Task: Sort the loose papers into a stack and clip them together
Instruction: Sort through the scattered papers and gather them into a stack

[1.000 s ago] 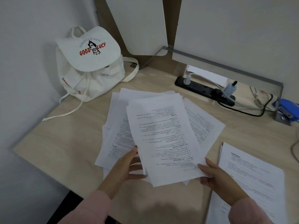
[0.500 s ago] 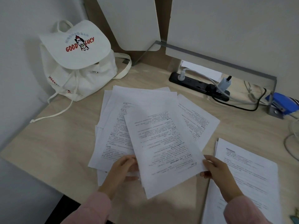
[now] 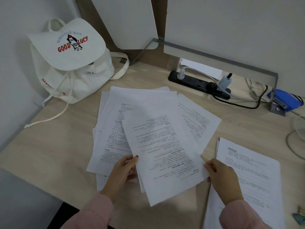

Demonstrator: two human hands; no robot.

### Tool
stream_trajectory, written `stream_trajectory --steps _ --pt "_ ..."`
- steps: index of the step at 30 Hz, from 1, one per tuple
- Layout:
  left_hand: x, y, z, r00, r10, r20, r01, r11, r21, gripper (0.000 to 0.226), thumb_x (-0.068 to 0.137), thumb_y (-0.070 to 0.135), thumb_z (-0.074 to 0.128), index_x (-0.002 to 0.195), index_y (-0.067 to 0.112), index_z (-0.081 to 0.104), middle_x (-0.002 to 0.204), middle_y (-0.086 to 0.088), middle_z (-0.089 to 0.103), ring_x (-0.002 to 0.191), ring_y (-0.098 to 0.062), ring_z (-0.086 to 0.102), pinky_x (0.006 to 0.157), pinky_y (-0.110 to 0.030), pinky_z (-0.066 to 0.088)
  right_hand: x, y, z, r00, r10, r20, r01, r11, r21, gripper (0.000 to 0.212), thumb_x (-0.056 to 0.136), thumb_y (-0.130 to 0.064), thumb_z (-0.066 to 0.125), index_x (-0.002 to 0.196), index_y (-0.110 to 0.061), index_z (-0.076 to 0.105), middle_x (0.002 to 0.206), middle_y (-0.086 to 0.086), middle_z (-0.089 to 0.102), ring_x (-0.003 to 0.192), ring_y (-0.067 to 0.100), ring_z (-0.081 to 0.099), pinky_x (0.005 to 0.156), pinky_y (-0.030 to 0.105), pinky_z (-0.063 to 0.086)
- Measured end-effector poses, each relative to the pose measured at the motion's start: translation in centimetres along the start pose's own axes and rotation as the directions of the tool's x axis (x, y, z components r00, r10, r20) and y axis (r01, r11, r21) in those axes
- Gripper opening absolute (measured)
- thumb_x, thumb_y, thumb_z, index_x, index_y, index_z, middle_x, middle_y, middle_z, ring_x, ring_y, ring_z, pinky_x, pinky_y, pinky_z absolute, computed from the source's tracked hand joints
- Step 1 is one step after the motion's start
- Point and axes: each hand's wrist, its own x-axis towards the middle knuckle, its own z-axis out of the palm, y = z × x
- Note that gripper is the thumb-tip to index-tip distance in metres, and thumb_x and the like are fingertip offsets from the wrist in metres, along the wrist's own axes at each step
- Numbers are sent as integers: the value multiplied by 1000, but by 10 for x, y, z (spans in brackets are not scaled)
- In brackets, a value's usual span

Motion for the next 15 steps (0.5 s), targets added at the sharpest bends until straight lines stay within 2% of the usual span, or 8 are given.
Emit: stream_trajectory --steps 1,3,5,7,9,11,13,15 --pt "2 -2 -1 1000 1 -8 -1 1000 15 22 91 24 55 102 8 66 51 6 46 54 -10 45 70 -29 51 1 1 -1 999 -29 -26 27 997 -66 18 90 -19 56 76 -8 60 60 5 64 54 16 62 53 25 43" --pt "3 -5 1 1000 6 -15 -5 999 41 18 91 18 55 100 7 66 58 3 49 58 -13 47 64 -25 48 1 2 -2 996 -62 -65 56 995 -88 22 90 -22 56 74 -7 56 56 7 61 54 22 59 51 29 41" --pt "2 -5 4 1000 -4 -4 4 1000 29 17 90 16 56 100 6 65 80 -4 63 74 -18 60 62 -22 53 -1 0 -5 997 -45 -64 48 998 42 20 90 -21 55 74 -10 54 53 8 60 48 18 56 48 28 40" --pt "0 -3 7 1000 -25 14 25 1000 0 21 89 18 59 105 5 63 100 -7 68 92 -23 67 64 -20 56 -2 -5 -11 999 11 -31 -2 959 284 16 91 -16 53 76 -10 55 50 8 58 37 7 50 45 22 41" --pt "-2 -1 9 999 -50 16 50 998 -25 22 88 21 60 107 9 62 104 -8 69 96 -24 68 66 -21 57 0 -6 -19 997 75 12 -71 865 497 15 92 -13 50 81 -7 58 50 9 54 33 4 44 41 15 39" --pt "-1 1 11 998 -61 9 61 998 -21 18 88 23 60 104 15 61 103 -8 70 94 -23 68 71 -26 57 4 -1 -27 989 141 49 -139 751 646 17 93 -13 49 84 -4 60 53 9 48 40 9 41 45 21 36" --pt "-1 2 15 998 -56 18 56 998 8 12 89 23 59 100 19 62 102 -6 70 90 -21 69 69 -27 56 8 8 -34 975 187 117 -210 623 754 17 93 -13 49 84 -5 62 55 5 44 46 12 36 47 22 35" --pt "0 3 19 998 -53 43 51 998 46 19 90 24 57 107 17 62 105 -5 70 90 -19 69 64 -24 55 11 19 -38 954 207 216 -291 482 827 17 93 -12 49 81 -9 61 52 0 43 42 8 35 41 17 35"
